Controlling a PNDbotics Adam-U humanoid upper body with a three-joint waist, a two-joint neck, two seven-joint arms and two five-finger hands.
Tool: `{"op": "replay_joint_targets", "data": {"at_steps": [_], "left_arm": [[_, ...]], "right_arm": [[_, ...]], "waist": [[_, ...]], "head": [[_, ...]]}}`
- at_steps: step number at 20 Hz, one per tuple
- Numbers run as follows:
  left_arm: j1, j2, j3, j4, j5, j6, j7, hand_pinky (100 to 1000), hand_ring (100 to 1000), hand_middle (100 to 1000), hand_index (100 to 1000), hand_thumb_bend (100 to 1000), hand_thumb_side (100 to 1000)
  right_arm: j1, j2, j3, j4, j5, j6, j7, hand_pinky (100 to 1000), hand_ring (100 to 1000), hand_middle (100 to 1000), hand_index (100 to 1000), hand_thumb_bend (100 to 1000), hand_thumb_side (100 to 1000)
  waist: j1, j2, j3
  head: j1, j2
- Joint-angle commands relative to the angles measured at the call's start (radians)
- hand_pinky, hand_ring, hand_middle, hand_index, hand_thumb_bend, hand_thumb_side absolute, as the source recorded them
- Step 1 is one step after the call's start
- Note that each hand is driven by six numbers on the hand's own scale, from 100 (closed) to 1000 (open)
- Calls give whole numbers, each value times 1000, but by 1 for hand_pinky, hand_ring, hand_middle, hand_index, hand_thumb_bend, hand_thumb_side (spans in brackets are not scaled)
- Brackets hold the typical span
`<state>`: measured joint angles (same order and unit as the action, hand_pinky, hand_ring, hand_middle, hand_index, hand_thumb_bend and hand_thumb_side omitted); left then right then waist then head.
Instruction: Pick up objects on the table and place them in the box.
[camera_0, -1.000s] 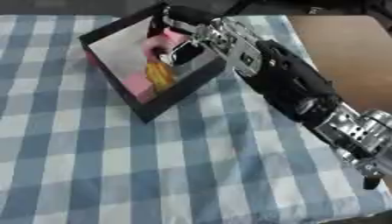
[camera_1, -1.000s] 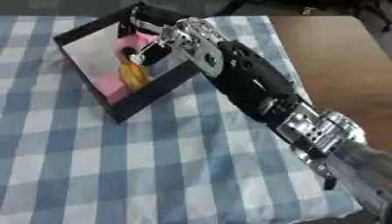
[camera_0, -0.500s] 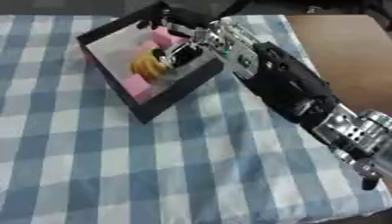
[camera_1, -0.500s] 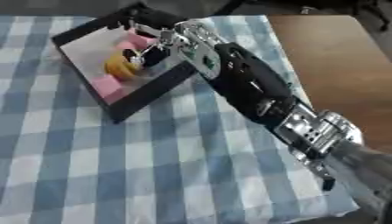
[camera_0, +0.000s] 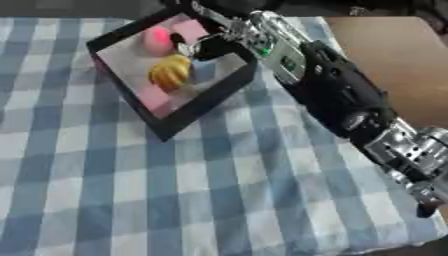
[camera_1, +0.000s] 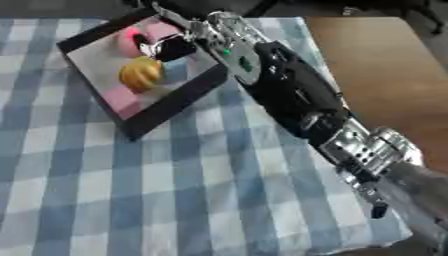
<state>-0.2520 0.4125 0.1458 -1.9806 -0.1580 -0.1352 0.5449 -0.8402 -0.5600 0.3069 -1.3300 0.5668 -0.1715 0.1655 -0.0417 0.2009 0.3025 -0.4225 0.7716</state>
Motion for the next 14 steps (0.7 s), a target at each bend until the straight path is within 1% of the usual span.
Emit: {"op": "replay_joint_targets", "data": {"at_steps": [1,3,6,7,9,11,13,14], "left_arm": [[5,23,4,-19,3,1,6,941,784,744,880,100,647],[19,20,3,-19,2,5,5,941,781,742,880,100,646],[45,17,3,-19,1,14,-1,935,776,739,881,100,646],[55,13,2,-19,4,17,-5,923,768,738,882,100,646],[71,7,0,-19,7,23,-16,919,764,739,884,100,650],[84,3,-3,-19,10,30,-28,913,759,744,886,100,654],[89,1,-8,-19,20,32,-43,906,765,748,889,100,657],[90,-1,-11,-19,25,35,-51,906,769,748,890,100,658]], "right_arm": [[-1,-75,-41,-125,-147,52,-41,860,826,839,933,100,331],[28,-130,-63,-243,-301,81,-69,867,836,842,922,100,409],[95,-222,-109,-417,-498,105,-100,867,842,836,909,100,431],[130,-259,-136,-472,-543,114,-115,872,848,840,910,100,438],[210,-310,-185,-569,-637,117,-140,874,850,845,911,100,438],[292,-350,-242,-637,-728,118,-168,868,845,840,902,100,445],[370,-371,-300,-662,-790,99,-213,858,830,828,887,100,467],[409,-372,-329,-666,-814,81,-239,854,824,823,882,100,470]], "waist": [[14,-18,-8],[16,-24,-25],[20,-36,-58],[21,-41,-73],[25,-47,-100],[29,-52,-125],[33,-56,-149],[36,-58,-161]], "head": [[13,-2],[32,-2],[73,-2],[94,-2],[128,-2],[156,-2],[182,-2],[194,-2]]}}
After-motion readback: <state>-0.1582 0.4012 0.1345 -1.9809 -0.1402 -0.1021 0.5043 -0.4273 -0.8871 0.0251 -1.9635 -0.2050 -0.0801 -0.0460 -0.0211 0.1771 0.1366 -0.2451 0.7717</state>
